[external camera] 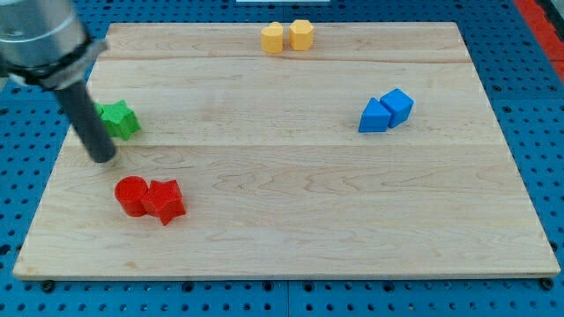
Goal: Separate the green circle from green star
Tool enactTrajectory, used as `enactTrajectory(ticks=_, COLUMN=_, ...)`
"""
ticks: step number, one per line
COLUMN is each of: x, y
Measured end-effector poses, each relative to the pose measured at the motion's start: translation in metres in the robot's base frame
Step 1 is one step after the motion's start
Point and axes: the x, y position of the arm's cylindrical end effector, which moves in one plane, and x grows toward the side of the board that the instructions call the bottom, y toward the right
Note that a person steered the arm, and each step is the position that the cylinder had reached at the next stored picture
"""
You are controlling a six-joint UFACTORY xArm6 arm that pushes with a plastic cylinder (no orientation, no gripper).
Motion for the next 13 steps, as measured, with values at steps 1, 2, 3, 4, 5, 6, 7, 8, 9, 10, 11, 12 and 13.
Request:
enactTrajectory(ticks=1, x=0.0, y=-0.015)
enactTrajectory(ticks=2, x=-0.009, y=-0.015)
enactTrajectory(ticks=3, x=-0.023, y=-0.015)
enactTrajectory(ticks=4, x=-0.043, y=-0.015)
enactTrajectory(ticks=5, x=-0.057, y=-0.015)
enactTrajectory(ticks=6, x=-0.065, y=-0.015)
enactTrajectory(ticks=7, x=-0.071, y=-0.015)
enactTrajectory(ticks=8, x=-0.074, y=-0.015)
enactTrajectory(ticks=9, x=-0.122, y=0.003)
enactTrajectory(ticks=10, x=-0.172, y=0.003)
enactTrajectory(ticks=11, x=-0.188, y=0.009)
enactTrajectory(ticks=12, x=-0.105, y=0.057)
enactTrajectory(ticks=13, x=-0.029, y=0.07)
